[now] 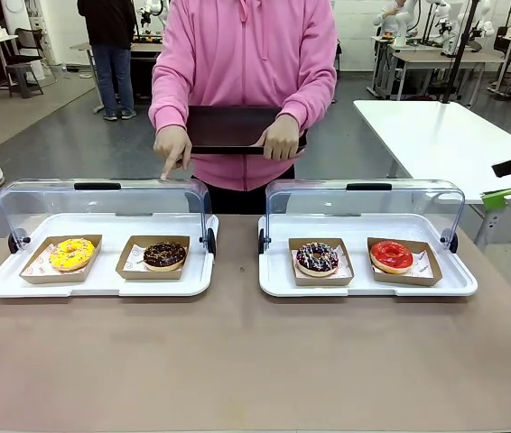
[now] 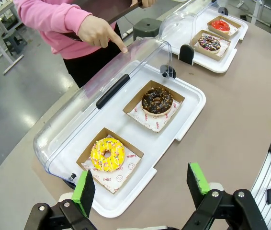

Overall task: Provide the desired donut to the person.
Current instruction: Pick up and lift the Paper togo box containing the Donut pointed at by the person.

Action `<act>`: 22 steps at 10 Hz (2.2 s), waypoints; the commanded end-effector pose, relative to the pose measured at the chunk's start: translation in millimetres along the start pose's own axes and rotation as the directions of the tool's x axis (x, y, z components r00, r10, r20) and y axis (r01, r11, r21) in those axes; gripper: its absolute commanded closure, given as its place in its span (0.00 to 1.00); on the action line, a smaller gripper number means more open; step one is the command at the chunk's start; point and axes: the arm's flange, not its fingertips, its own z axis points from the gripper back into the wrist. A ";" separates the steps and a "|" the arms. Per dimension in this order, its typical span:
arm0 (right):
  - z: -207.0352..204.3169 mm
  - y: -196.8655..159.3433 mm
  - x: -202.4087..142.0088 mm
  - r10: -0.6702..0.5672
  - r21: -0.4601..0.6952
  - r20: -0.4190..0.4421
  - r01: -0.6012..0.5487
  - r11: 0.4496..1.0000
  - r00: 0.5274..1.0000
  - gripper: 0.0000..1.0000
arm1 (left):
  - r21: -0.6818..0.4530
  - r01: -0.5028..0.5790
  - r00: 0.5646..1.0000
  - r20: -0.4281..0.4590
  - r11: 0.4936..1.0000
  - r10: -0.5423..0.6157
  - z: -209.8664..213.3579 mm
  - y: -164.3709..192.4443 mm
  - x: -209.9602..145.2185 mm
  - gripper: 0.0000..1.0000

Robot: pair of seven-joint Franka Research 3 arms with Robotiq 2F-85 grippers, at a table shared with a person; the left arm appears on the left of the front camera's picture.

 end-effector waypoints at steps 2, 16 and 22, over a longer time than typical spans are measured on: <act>-1.9 -0.3 -0.7 -0.001 0.010 0.002 0.001 1.000 1.000 0.00 | 0.000 0.000 1.000 0.000 1.000 0.000 0.0 0.0 0.0 0.00; -1.9 -0.3 -0.7 -0.001 0.010 0.002 0.001 1.000 1.000 0.00 | -0.344 0.461 0.743 -0.353 0.818 -0.568 -297.2 -41.1 20.1 0.00; -1.9 -0.3 -0.7 -0.001 0.010 0.002 0.001 1.000 1.000 0.00 | -0.392 0.467 0.708 -0.371 0.793 -0.601 -329.7 -26.9 14.0 0.00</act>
